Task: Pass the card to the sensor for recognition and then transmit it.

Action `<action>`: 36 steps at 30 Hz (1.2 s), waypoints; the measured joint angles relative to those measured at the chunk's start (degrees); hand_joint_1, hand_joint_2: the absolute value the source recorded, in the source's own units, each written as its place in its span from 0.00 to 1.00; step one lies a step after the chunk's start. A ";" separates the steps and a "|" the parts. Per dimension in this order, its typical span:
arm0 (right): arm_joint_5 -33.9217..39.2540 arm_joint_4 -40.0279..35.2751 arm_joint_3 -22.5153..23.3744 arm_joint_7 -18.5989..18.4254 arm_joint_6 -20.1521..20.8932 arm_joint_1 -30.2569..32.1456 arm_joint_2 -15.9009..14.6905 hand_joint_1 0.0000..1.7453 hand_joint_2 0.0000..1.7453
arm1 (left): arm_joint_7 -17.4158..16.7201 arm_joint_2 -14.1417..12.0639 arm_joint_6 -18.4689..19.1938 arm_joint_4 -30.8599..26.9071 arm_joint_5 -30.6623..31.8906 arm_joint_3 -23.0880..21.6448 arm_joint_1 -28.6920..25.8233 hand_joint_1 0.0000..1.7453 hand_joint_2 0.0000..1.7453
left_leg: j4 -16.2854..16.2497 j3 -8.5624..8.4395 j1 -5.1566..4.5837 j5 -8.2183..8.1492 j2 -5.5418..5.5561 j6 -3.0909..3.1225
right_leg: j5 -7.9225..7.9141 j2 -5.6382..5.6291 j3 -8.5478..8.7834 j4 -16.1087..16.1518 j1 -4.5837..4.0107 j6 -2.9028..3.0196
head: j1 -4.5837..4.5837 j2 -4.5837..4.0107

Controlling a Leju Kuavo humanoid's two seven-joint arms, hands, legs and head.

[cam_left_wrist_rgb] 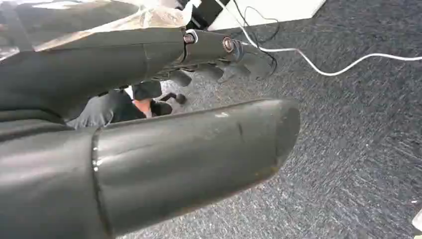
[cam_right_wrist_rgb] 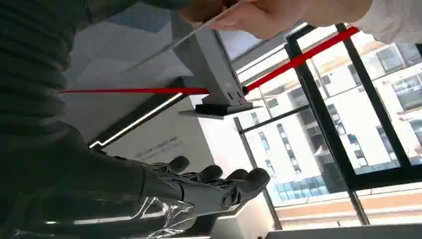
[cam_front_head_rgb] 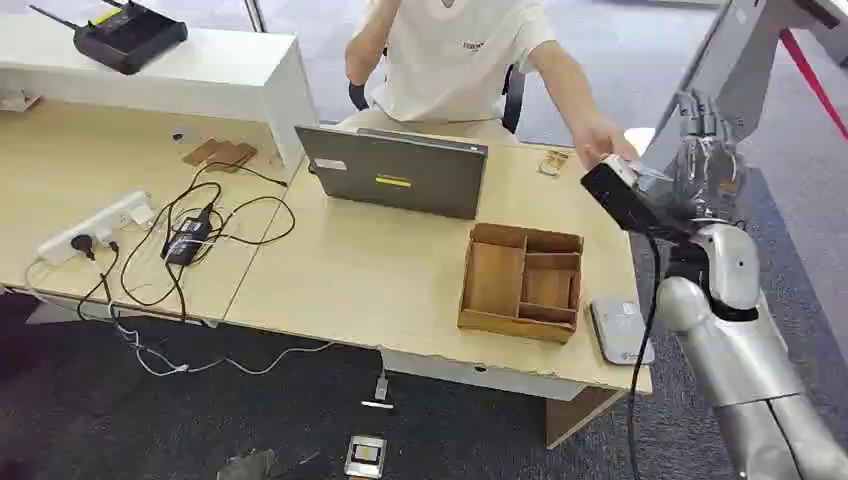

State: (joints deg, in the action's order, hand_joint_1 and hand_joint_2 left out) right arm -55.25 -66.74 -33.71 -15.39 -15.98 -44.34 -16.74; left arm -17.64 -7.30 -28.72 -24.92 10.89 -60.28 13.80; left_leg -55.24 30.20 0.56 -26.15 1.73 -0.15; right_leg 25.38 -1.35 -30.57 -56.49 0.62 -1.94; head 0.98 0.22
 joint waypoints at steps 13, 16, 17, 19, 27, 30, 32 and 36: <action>0.28 13.89 -7.69 0.24 2.88 -4.81 3.08 0.00 1.00 | -0.48 -0.20 0.66 -0.02 1.29 0.24 -0.87 0.00 0.00 | 0.00 0.07 0.01 0.01 -0.05 -0.01 | 0.00 -0.03 -0.12 -0.01 0.00 0.01 | -0.02 0.00; 0.52 15.45 -8.35 0.24 2.88 -5.30 3.43 0.00 1.00 | -0.61 -0.28 0.59 -0.02 1.64 0.28 -1.04 0.00 0.00 | 0.00 0.07 0.00 0.01 -0.05 -0.01 | 0.00 -0.03 -0.12 -0.01 0.00 0.00 | 0.00 0.00; 0.61 15.86 -8.56 0.24 2.88 -5.36 3.50 0.00 1.00 | -0.68 -0.30 0.57 -0.02 1.77 0.28 -1.10 0.00 0.00 | -0.01 0.08 0.00 0.01 -0.05 -0.01 | 0.00 -0.03 -0.11 -0.01 0.00 0.00 | 0.00 0.00; 0.81 16.52 -8.83 0.24 2.86 -5.45 3.61 0.05 1.00 | -0.83 -0.35 0.57 -0.04 1.95 0.28 -1.26 0.00 0.00 | -0.01 0.08 0.00 0.01 -0.05 -0.01 | 0.00 -0.03 -0.12 0.00 0.00 0.00 | 0.00 0.00; 1.44 18.11 -9.74 0.24 2.45 -5.64 3.78 1.00 1.00 | -0.85 -0.55 0.57 -0.13 2.73 0.35 -1.54 0.00 0.00 | -0.02 0.07 0.00 0.01 -0.07 -0.01 | -0.01 -0.03 -0.13 0.00 0.00 0.00 | 0.00 0.00; 2.03 18.18 -9.90 0.15 2.45 -5.65 3.78 1.00 1.00 | -0.87 -0.57 0.66 -0.13 3.17 0.41 -1.57 0.00 0.00 | -0.02 0.06 0.00 0.01 -0.07 -0.01 | -0.01 -0.03 -0.13 0.00 0.00 0.01 | -0.02 0.00; 2.36 18.18 -9.92 0.02 2.45 -5.66 3.74 1.00 1.00 | -0.96 -0.57 0.70 -0.13 3.34 0.48 -1.58 0.00 0.00 | -0.02 0.06 0.00 0.01 -0.07 -0.01 | -0.01 -0.03 -0.12 0.00 0.00 0.00 | -0.02 0.00; 2.64 18.18 -9.92 -0.02 2.32 -5.68 3.69 0.99 1.00 | -1.03 -0.57 0.72 -0.13 3.58 0.83 -1.64 0.00 0.00 | -0.03 0.06 0.00 0.02 -0.09 -0.01 | -0.02 -0.04 -0.12 0.00 0.00 0.00 | -0.02 0.00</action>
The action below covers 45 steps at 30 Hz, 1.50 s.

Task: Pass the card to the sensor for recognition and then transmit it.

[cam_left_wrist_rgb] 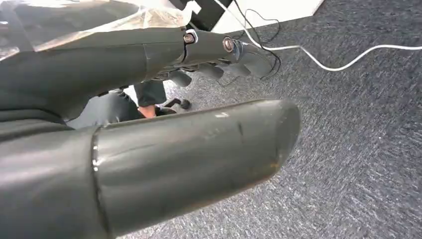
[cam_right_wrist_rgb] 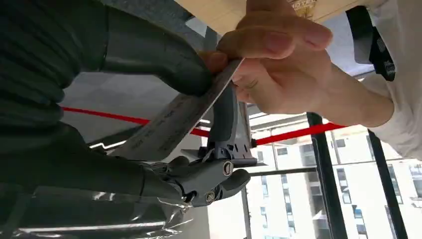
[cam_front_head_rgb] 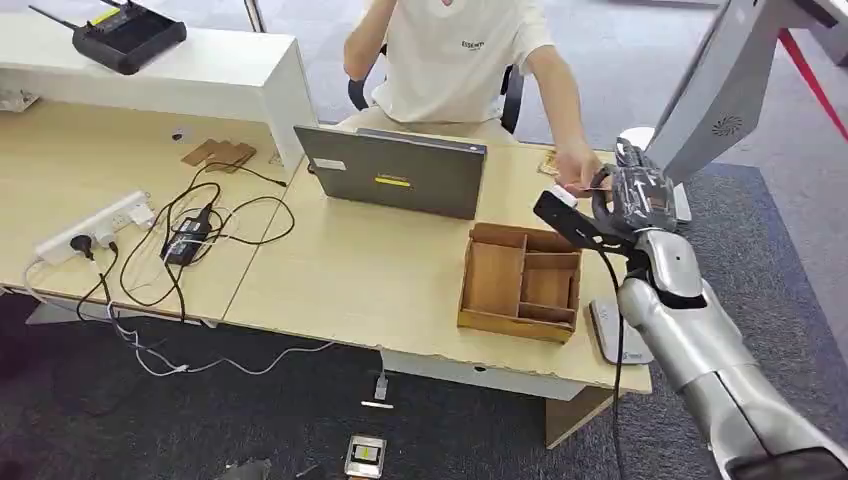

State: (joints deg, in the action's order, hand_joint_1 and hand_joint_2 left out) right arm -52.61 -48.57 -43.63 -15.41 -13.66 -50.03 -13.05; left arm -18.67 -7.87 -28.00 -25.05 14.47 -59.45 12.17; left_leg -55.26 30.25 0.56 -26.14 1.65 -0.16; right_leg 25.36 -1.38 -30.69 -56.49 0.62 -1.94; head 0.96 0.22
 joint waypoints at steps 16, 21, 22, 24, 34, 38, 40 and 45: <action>3.17 -0.48 0.04 0.26 -3.26 -0.12 -0.20 1.00 1.00 | 0.28 0.02 -0.22 0.00 0.33 1.42 -0.30 0.00 0.00 | -0.01 -0.01 0.00 0.00 0.00 0.00 | 0.00 0.00 -0.01 0.01 0.00 0.00 | 0.00 0.00; 4.33 -3.62 0.37 -0.76 -3.89 1.50 -1.74 1.00 1.00 | 0.72 0.00 -0.55 0.00 -0.04 2.08 -0.76 0.00 0.00 | -0.01 -0.02 0.00 0.00 -0.01 0.00 | 0.00 -0.01 -0.01 0.03 0.00 0.00 | 0.00 0.00; 4.48 -4.59 0.61 -1.03 -3.91 2.11 -2.20 1.00 1.00 | 0.81 0.00 -0.70 0.00 -0.13 2.27 -0.87 0.00 0.00 | -0.01 -0.02 0.00 0.00 -0.01 0.00 | 0.00 -0.01 -0.01 0.04 0.00 0.00 | 0.02 0.00; 4.48 -7.03 1.09 -1.83 -3.83 3.68 -3.41 1.00 1.00 | 1.00 0.00 -1.05 0.02 -0.78 2.54 -1.18 0.00 0.00 | -0.01 -0.02 0.00 -0.01 0.01 0.00 | 0.00 -0.01 -0.01 0.06 0.00 0.00 | 0.02 0.00; 4.26 -17.92 5.70 -4.87 -2.71 13.29 -10.58 1.00 1.00 | 1.90 -0.55 -2.67 0.04 -3.21 4.22 -3.04 0.00 0.00 | 0.00 -0.01 -0.01 -0.03 -0.02 0.03 | 0.01 -0.01 -0.01 0.08 0.01 0.00 | 0.02 0.00; 4.63 -20.28 7.15 -5.16 -2.71 16.08 -12.33 1.00 1.00 | 1.92 -0.66 -2.95 0.09 -3.69 4.72 -3.23 0.00 0.00 | 0.00 0.00 0.00 -0.03 -0.03 0.03 | 0.00 -0.02 -0.01 0.07 0.01 0.00 | 0.02 0.00; 4.72 -21.07 7.76 -5.12 -2.69 17.14 -12.83 1.00 1.00 | 1.95 -0.74 -3.02 0.09 -3.89 4.90 -3.28 0.00 0.00 | 0.00 0.00 0.00 -0.03 -0.04 0.03 | 0.00 -0.02 0.00 0.06 0.01 0.00 | 0.00 0.00; 4.70 -21.33 8.17 -3.91 -2.62 18.69 -12.94 1.00 1.00 | 2.08 -0.85 -3.30 0.11 -4.50 5.20 -3.46 0.00 0.00 | 0.01 0.00 0.00 -0.03 -0.04 0.03 | 0.00 -0.03 0.00 0.05 0.00 0.00 | 0.02 0.00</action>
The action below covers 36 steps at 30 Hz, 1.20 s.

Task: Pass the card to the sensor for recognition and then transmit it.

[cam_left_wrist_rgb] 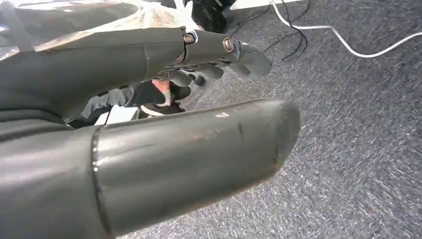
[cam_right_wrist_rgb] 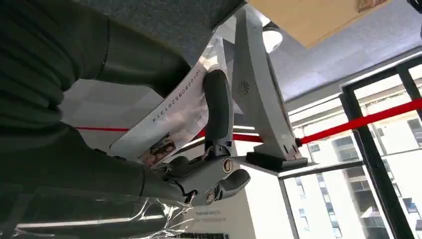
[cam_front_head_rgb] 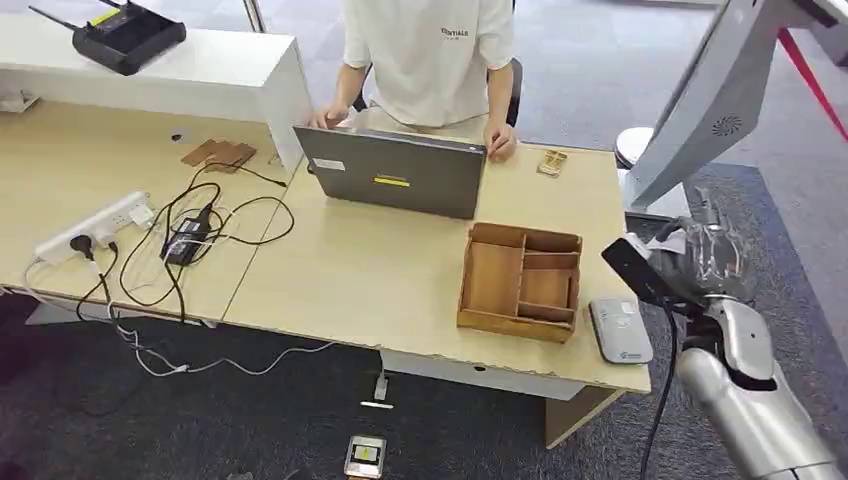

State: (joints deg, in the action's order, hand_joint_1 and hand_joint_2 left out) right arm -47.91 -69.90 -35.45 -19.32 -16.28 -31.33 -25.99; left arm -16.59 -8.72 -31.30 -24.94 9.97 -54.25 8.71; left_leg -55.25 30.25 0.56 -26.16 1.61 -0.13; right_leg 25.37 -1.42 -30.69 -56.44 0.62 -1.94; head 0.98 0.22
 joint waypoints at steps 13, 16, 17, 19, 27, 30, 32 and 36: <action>-1.77 3.11 -0.83 0.48 3.85 0.88 0.83 1.00 1.00 | -0.70 -0.02 0.28 0.00 -0.17 -0.02 0.23 0.00 0.00 | 0.00 0.01 0.00 0.00 -0.01 0.00 | 0.00 0.00 -0.01 0.00 0.00 0.00 | -0.02 0.00; -1.16 4.94 -1.07 0.81 4.22 1.39 1.20 1.00 1.00 | -0.83 -0.02 0.37 0.00 -0.17 -0.02 0.41 0.00 0.00 | 0.00 0.01 0.00 0.00 -0.01 0.00 | 0.00 0.00 -0.01 0.00 0.00 0.00 | 0.00 0.00; -0.96 5.59 -1.09 1.01 4.20 1.58 1.33 1.00 1.00 | -0.83 -0.02 0.37 0.00 -0.20 -0.02 0.43 0.00 0.00 | 0.00 0.01 0.00 0.00 -0.01 0.00 | 0.00 0.00 -0.01 0.00 0.00 0.00 | -0.02 0.00; -0.48 6.97 -1.22 1.27 4.13 1.71 1.66 1.00 1.00 | -0.83 -0.04 0.52 0.00 -0.22 -0.02 0.42 0.00 0.00 | 0.00 0.01 0.00 0.00 -0.01 0.00 | 0.00 0.00 -0.01 0.00 0.00 0.00 | -0.02 0.00; 0.35 11.56 -1.55 2.10 3.82 2.28 2.75 1.00 1.00 | -0.87 -0.04 0.57 0.00 -0.33 -0.02 0.42 0.00 0.00 | 0.00 0.02 0.00 0.00 -0.01 0.00 | 0.00 0.00 -0.01 0.00 0.00 0.00 | -0.02 -0.02; 0.46 12.77 -1.62 2.16 3.80 2.64 3.13 1.00 1.00 | -0.87 -0.04 0.59 0.00 -0.33 -0.02 0.42 0.00 0.00 | 0.00 0.02 0.00 0.00 -0.01 0.00 | 0.00 0.00 -0.01 0.00 0.00 0.00 | -0.02 0.00; 0.61 13.55 -1.77 2.23 3.80 2.75 3.32 1.00 1.00 | -1.07 -0.04 0.59 0.00 -0.33 -0.02 0.42 0.00 0.00 | 0.00 0.01 0.00 0.00 -0.01 0.00 | 0.00 0.00 -0.01 0.00 0.00 0.00 | -0.02 0.00; 0.92 14.60 -1.90 2.30 3.80 2.95 3.65 1.00 1.00 | -1.27 -0.04 0.59 0.00 -0.31 -0.02 0.42 0.00 0.00 | 0.00 0.01 0.00 0.00 -0.01 0.00 | 0.00 0.00 -0.01 0.00 0.00 0.00 | 0.00 0.00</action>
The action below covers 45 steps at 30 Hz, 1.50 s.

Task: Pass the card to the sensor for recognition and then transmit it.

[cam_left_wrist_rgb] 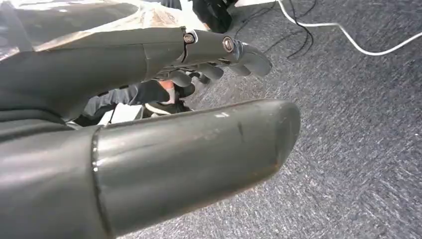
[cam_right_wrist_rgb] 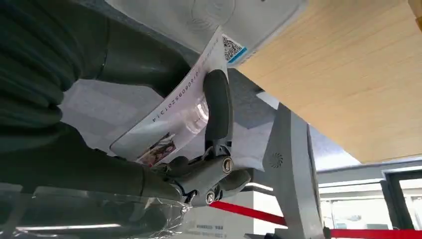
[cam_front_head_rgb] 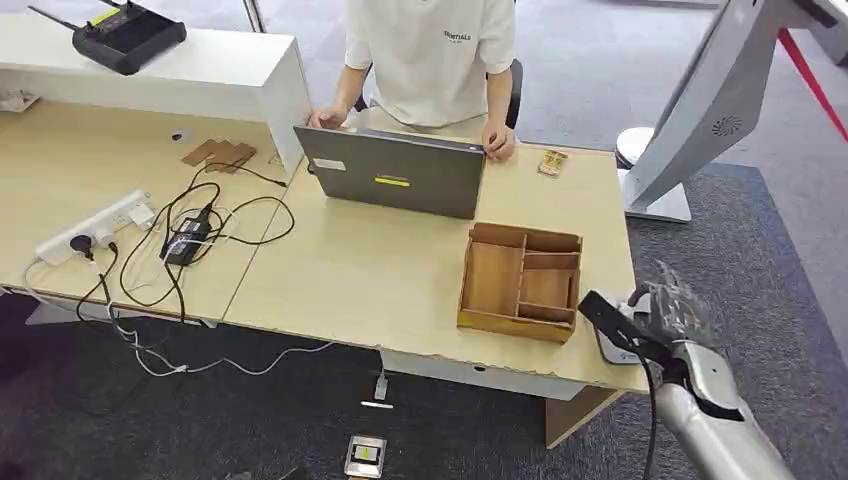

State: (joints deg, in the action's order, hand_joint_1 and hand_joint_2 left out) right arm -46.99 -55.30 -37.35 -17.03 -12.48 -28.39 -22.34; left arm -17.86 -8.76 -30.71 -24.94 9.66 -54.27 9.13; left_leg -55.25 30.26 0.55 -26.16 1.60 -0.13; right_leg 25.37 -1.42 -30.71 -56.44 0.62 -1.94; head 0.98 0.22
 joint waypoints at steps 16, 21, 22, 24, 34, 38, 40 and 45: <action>0.59 3.26 -0.04 0.94 0.52 0.81 0.98 1.00 1.00 | -0.39 0.02 0.55 0.00 0.28 -0.02 0.36 0.00 0.00 | 0.00 0.00 0.00 0.00 0.00 0.00 | 0.00 0.00 0.00 0.00 0.00 0.00 | 0.00 0.00; 1.09 4.04 -0.04 1.03 0.48 0.81 1.18 1.00 1.00 | -0.39 0.04 0.59 0.00 0.39 -0.02 0.48 0.00 0.00 | 0.00 -0.05 0.00 0.00 -0.02 0.00 | 0.00 -0.01 0.02 0.01 0.00 0.00 | -0.02 0.00; 1.25 4.16 -0.04 1.05 0.48 0.82 1.18 1.00 1.00 | -0.39 0.07 0.61 0.00 0.46 -0.02 0.57 0.00 0.00 | 0.00 -0.05 0.00 0.00 -0.02 0.00 | 0.00 -0.01 0.03 0.01 0.00 0.00 | 0.00 0.00; 1.47 4.31 -0.04 1.22 0.42 0.86 1.18 1.00 1.00 | -0.39 0.07 0.63 0.00 0.61 -0.02 0.69 0.00 0.00 | 0.00 -0.08 0.00 0.00 -0.03 0.00 | 0.00 -0.01 0.06 0.01 0.00 0.00 | 0.00 0.00; 1.75 5.20 -0.04 1.62 0.15 1.05 1.44 1.00 1.00 | -0.28 0.07 0.70 0.00 0.61 -0.02 0.74 0.00 0.00 | 0.00 -0.18 0.00 0.00 -0.04 0.00 | 0.00 -0.01 0.17 0.02 0.00 0.00 | 0.00 0.00; 2.08 5.49 -0.04 1.75 -0.24 1.08 1.55 1.00 1.00 | -0.15 0.07 0.70 0.00 0.61 -0.02 0.73 0.00 0.00 | 0.00 -0.20 0.00 0.00 -0.04 0.00 | 0.00 -0.01 0.17 0.02 0.00 0.00 | -0.02 0.00; 2.10 5.64 -0.04 1.84 -0.57 1.09 1.57 1.00 1.00 | -0.15 0.07 0.70 0.00 0.61 -0.02 0.73 0.00 0.00 | 0.00 -0.20 0.00 0.00 -0.04 0.00 | 0.00 -0.01 0.18 0.02 0.00 0.00 | -0.02 -0.02; 1.90 5.64 -0.02 1.84 -1.71 1.06 1.62 1.00 1.00 | -0.15 0.07 0.72 0.00 0.76 -0.02 0.73 0.00 0.00 | 0.00 -0.19 0.00 0.00 -0.04 0.00 | -0.01 -0.01 0.19 0.02 0.00 0.00 | -0.02 0.00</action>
State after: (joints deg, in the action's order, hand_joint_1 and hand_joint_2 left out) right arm -45.09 -49.66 -37.38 -15.19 -14.19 -27.33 -20.72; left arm -18.01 -8.70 -29.99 -24.94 10.43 -54.29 9.86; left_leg -55.25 30.07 0.55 -26.16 1.56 -0.13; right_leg 25.36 -1.43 -30.52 -56.42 0.62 -1.94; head 0.96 0.22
